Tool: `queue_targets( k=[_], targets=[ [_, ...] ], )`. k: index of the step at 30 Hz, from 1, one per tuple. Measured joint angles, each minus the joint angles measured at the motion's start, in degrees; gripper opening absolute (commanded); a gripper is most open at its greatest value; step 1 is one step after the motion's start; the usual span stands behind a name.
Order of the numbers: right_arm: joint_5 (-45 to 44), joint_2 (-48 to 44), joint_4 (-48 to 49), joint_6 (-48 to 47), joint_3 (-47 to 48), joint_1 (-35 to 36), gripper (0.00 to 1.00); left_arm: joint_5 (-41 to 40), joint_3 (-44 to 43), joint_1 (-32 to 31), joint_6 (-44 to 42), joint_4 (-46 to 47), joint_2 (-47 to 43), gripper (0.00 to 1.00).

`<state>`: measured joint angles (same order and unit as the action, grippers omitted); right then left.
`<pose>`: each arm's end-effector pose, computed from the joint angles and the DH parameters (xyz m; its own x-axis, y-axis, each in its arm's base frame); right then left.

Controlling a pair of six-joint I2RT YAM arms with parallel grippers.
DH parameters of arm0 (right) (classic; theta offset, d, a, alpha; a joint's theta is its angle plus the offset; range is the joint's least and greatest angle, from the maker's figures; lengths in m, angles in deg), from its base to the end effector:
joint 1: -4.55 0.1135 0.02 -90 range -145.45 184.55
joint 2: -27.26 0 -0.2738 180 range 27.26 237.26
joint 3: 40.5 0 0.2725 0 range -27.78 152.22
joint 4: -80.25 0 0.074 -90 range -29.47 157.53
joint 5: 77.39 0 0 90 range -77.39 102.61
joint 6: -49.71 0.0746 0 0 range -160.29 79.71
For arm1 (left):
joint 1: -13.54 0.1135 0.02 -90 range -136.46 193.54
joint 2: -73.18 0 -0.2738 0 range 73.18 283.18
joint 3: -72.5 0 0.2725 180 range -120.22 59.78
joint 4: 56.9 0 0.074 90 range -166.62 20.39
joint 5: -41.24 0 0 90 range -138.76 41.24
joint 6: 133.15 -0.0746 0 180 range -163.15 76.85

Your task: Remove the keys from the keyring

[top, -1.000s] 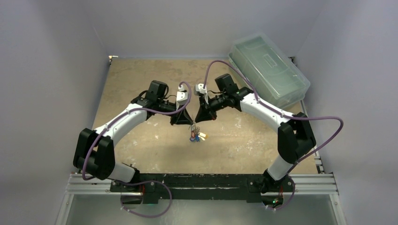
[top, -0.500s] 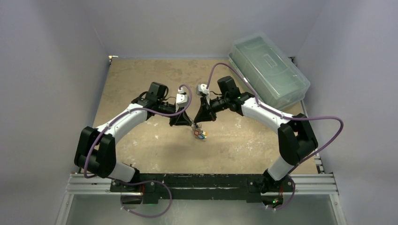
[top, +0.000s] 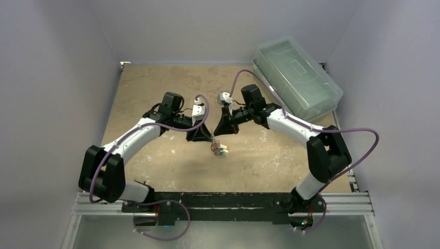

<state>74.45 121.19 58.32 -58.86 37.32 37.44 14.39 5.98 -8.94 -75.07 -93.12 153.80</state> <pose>0.2889 0.2651 0.2437 -0.2232 -0.3233 -0.9196 -0.9604 -0.0883 0.2642 0.2595 -0.1794 0.2344 -0.2340 0.3553 -0.9050 0.9694 0.0138 -0.2452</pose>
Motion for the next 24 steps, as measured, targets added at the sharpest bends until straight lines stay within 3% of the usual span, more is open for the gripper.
queue_targets(
  k=[6, 9, 12, 17, 20, 24],
  targets=[
    [0.98, 0.00, 0.50, 1.03, 0.00, 0.00, 0.00, 0.59, -0.09, 0.02, 2.25, 0.98, -0.15, 0.00],
    [1.27, 0.00, 0.50, 1.11, 0.00, -0.04, 0.01, 0.50, -0.09, 0.07, 3.41, 1.57, -0.15, 0.00],
    [1.79, 0.02, -0.63, 0.02, 0.13, -0.22, 0.20, 0.48, -0.09, 0.09, 4.42, 1.84, -0.13, 0.00],
    [1.62, 1.09, -9.33, -5.97, 4.00, -0.22, 0.27, 0.02, -0.98, 0.07, 5.25, 1.31, -0.09, 0.00],
    [0.74, 1.42, -13.46, -8.57, 6.25, -0.22, 0.36, -0.17, -1.86, 0.07, 5.38, 1.20, -0.04, 0.00],
    [0.59, 2.60, -18.64, -11.45, 9.75, -0.22, 0.37, -0.35, -2.67, -0.11, 4.81, -0.11, 0.50, 0.00]
  ],
)
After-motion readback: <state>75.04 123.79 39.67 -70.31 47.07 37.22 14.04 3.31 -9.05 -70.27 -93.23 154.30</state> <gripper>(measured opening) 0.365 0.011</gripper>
